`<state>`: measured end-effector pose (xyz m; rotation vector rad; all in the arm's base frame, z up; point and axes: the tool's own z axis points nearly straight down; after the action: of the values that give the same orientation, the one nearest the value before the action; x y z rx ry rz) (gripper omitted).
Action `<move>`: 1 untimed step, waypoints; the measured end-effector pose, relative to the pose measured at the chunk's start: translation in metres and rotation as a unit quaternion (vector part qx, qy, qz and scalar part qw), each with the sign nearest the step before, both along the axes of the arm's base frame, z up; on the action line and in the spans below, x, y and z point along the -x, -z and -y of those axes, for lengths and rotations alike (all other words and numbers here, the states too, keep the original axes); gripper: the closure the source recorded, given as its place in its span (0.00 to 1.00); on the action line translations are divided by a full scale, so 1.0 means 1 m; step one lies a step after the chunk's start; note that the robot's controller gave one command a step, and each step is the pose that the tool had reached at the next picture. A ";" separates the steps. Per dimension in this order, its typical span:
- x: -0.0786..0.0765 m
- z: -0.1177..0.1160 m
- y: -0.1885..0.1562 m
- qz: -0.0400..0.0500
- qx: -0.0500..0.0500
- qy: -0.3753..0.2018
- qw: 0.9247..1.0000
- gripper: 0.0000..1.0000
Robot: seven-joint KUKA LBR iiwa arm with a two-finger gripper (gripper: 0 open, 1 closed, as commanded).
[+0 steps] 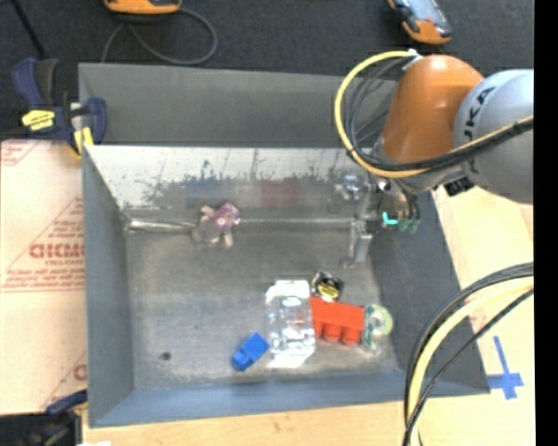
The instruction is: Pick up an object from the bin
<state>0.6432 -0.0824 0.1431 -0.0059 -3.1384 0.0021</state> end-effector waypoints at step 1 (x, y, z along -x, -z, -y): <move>-0.012 -0.029 -0.009 0.005 -0.001 0.054 0.999 0.00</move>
Offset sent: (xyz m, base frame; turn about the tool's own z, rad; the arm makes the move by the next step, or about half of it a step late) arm 0.0099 0.0284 0.0079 0.1102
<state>0.6549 -0.0536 0.1526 -0.1750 -3.1444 -0.0023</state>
